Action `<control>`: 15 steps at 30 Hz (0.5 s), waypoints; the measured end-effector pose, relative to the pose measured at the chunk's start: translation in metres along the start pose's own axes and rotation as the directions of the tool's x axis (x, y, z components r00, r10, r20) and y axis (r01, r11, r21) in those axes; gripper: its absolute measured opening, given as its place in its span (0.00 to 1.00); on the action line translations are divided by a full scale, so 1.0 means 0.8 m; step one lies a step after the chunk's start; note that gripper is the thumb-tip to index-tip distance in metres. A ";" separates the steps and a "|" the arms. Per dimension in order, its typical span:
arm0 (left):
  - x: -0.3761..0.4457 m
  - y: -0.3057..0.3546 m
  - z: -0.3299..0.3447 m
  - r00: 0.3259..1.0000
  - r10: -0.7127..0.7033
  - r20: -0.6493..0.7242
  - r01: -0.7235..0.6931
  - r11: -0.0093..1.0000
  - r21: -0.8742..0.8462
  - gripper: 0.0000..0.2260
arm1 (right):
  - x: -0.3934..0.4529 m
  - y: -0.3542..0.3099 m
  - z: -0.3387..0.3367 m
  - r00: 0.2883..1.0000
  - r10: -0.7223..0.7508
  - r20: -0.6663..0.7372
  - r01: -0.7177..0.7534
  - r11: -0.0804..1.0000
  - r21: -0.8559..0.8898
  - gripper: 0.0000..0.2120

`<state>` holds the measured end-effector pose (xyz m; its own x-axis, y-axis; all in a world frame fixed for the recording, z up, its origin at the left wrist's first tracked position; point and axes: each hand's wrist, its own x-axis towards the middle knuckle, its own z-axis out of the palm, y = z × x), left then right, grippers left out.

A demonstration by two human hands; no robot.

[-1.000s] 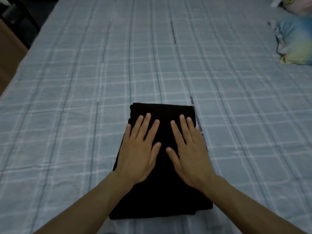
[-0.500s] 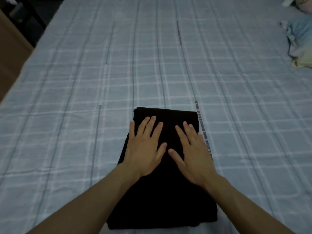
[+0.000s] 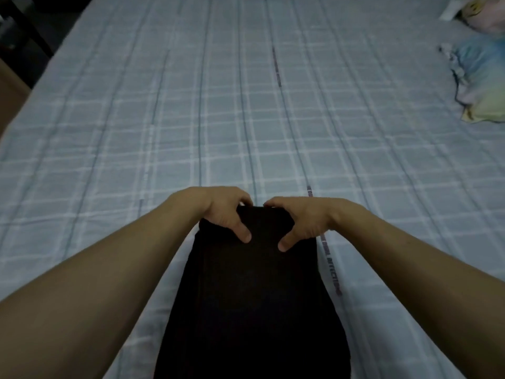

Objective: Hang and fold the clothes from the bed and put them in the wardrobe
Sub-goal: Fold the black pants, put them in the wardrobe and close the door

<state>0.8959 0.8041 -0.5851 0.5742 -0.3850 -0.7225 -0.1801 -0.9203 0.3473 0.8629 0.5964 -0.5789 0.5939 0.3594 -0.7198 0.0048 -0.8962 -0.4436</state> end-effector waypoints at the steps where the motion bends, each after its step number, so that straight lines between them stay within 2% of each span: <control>1: 0.005 -0.002 -0.001 0.999 -0.024 0.041 0.024 1.000 -0.008 0.39 | 0.006 0.000 -0.004 0.999 0.011 0.035 -0.011 1.000 -0.010 0.46; 5: 0.024 0.000 0.001 0.996 -0.063 0.062 0.062 0.998 0.021 0.37 | 0.035 -0.004 -0.013 0.993 0.067 0.101 -0.057 0.994 -0.093 0.42; 8: 0.029 0.005 0.002 0.987 -0.054 0.152 0.055 0.998 -0.001 0.35 | 0.046 -0.008 -0.010 0.989 0.077 0.128 -0.063 0.991 -0.115 0.38; 12: 0.017 0.008 0.002 0.979 -0.037 0.201 0.036 0.999 0.006 0.35 | 0.037 -0.013 0.000 0.996 0.074 0.041 -0.066 0.984 -0.167 0.37; 15: -0.003 0.017 0.005 0.995 -0.027 0.091 0.029 0.999 -0.016 0.30 | 0.017 -0.022 0.006 0.997 0.063 -0.047 -0.070 0.983 -0.172 0.34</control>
<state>0.8891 0.7920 -0.5810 0.5037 -0.3647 -0.7831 -0.1511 -0.9297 0.3358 0.8671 0.6181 -0.5838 0.6299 0.2897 -0.7206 0.1017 -0.9506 -0.2932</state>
